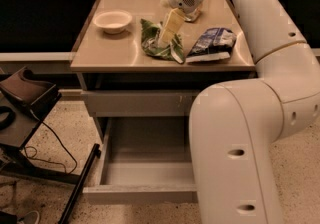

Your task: Place green jalapeno chip bag into middle drawer

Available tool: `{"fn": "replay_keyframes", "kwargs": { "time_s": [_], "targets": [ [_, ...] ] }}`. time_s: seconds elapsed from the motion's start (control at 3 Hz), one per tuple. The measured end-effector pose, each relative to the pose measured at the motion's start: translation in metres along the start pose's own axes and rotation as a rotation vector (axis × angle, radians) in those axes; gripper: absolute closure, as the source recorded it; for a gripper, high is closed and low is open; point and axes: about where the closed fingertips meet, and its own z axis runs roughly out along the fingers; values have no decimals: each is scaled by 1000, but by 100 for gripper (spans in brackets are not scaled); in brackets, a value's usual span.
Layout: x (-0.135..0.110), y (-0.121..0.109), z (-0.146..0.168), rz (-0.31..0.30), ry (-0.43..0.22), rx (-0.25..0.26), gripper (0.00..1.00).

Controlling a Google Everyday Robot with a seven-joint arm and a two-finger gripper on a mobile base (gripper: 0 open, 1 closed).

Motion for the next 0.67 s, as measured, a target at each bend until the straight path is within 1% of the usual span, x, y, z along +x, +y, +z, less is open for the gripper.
{"fn": "replay_keyframes", "kwargs": {
  "time_s": [0.33, 0.67],
  "targets": [
    [-5, -17, 0, 24, -19, 41, 0],
    [-9, -22, 3, 22, -29, 56, 0]
  ]
}}
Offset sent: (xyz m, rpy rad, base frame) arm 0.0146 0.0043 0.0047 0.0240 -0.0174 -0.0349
